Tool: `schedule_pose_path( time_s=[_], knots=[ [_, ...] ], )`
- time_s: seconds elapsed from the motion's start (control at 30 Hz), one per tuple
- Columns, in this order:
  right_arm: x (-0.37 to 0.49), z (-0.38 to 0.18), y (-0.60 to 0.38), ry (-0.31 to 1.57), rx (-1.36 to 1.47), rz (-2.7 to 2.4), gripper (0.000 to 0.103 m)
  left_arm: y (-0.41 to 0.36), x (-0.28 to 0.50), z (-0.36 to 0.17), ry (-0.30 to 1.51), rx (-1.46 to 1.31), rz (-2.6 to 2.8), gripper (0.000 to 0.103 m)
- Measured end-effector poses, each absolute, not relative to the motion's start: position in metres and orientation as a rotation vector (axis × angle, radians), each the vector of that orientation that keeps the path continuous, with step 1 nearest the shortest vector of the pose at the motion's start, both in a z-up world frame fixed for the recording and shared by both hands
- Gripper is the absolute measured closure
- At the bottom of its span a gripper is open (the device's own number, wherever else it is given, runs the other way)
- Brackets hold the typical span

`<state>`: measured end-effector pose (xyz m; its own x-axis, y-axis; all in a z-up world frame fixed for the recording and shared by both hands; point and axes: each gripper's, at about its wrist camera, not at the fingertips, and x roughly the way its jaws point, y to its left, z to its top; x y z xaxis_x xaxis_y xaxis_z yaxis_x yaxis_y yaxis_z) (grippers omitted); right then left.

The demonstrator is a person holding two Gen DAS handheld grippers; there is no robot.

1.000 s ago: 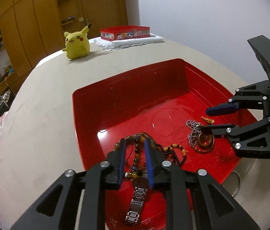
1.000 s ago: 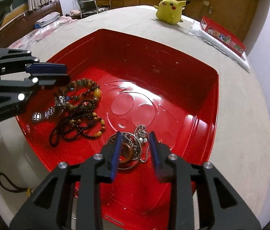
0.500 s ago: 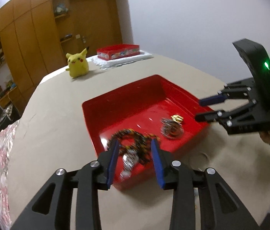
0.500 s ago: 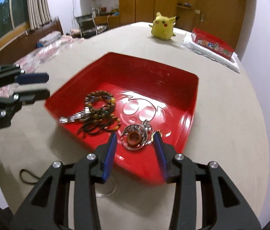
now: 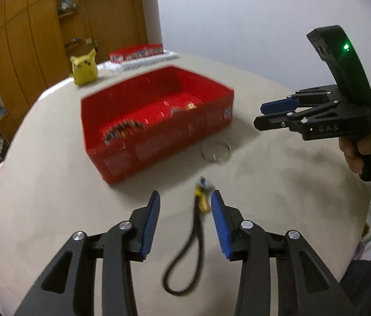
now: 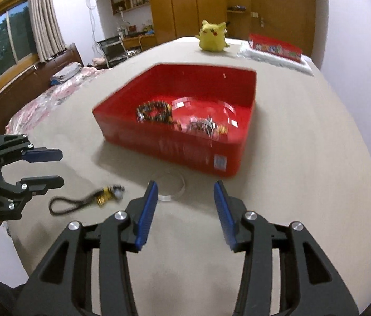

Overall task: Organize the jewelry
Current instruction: 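Grasp the black braided cord with the left tool while the right tool moves to the small silver ring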

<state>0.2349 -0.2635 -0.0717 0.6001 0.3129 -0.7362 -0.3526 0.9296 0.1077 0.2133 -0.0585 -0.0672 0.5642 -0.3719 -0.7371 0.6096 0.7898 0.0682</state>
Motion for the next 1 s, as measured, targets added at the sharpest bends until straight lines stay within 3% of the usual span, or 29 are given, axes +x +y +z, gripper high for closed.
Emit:
schedule_pose_path(
  time_s=[0.4,0.47,0.53,0.63,1.0],
  knots=[
    [0.231,-0.088,-0.250,0.878,-0.054,0.406,0.059,-0.065,0.216,-0.111,0.877,0.378,-0.551,0.062],
    [0.233,-0.089,-0.248,0.881,-0.056,0.408,0.059,-0.063,0.220,-0.112,0.877,0.363,-0.534,0.067],
    [0.235,-0.091,-0.246,0.884,-0.059,0.410,0.059,-0.062,0.223,-0.112,0.876,0.357,-0.528,0.081],
    [0.240,-0.093,-0.243,0.891,-0.060,0.410,0.059,-0.063,0.225,-0.113,0.866,0.352,-0.520,0.093],
    [0.255,-0.105,-0.231,0.932,-0.078,0.429,0.059,-0.049,0.243,-0.108,0.844,0.271,-0.481,0.097]
  ],
)
